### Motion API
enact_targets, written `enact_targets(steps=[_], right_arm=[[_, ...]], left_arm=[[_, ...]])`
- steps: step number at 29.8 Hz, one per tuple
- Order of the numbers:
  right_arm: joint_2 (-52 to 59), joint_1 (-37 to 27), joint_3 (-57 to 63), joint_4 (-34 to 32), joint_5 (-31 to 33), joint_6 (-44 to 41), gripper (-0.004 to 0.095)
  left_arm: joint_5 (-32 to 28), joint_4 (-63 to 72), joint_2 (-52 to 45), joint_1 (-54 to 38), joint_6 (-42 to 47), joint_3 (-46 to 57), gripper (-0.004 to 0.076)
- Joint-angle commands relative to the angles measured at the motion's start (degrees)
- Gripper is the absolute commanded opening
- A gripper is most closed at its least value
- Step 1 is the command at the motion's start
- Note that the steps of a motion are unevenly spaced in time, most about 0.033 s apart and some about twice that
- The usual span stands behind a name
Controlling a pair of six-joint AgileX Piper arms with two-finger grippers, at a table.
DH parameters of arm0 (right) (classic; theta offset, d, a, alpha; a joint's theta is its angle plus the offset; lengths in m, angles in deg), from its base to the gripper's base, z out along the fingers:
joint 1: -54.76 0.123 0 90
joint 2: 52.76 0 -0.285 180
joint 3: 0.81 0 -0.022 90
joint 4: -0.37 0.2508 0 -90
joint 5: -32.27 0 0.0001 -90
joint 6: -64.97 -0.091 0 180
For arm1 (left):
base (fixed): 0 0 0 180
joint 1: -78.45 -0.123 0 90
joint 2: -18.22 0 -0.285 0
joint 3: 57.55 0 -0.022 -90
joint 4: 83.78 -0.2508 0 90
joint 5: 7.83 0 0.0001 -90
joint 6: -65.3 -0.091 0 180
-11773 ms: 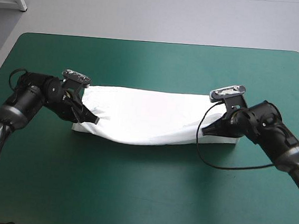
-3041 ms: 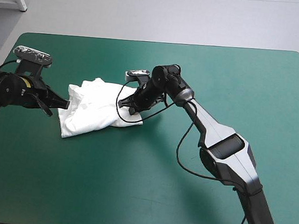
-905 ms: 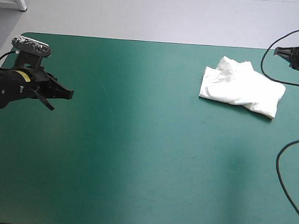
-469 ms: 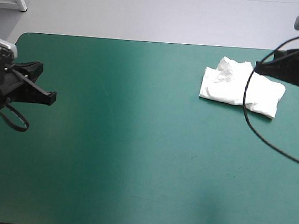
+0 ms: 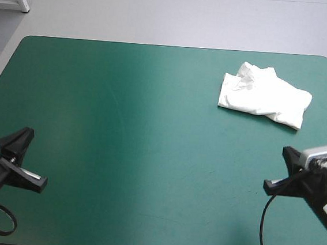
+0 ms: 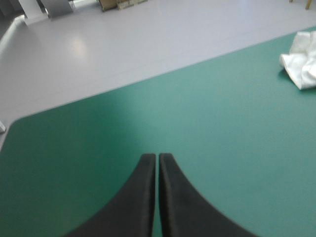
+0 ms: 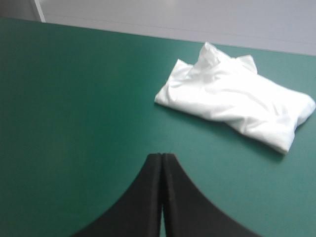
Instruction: Fold the cloth
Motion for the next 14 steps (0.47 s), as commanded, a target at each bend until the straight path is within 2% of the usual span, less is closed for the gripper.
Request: enact_targets(steps=[1,8,10,14], right_arm=[[6.84,0.15,7.9,0.82,-8.11,1.83,-0.0017],[19.98,0.15,23.9,0.59,-14.8,4.56,-0.0017],[22.1,0.15,25.61,0.45,-18.31,5.12,-0.0017],[23.1,0.15,27.35,0.1,-19.22,5.38,-0.0017]], left_arm=[[-4.84,1.27,-4.41,0.07,-0.07,9.74,0.0021],[-10.59,5.38,-11.53,0.07,-0.07,26.71,0.0021],[-11.34,6.61,-12.68,0.07,-0.22,29.32,0.0021],[-13.16,6.38,-13.5,0.07,-0.49,29.66,0.0021]])
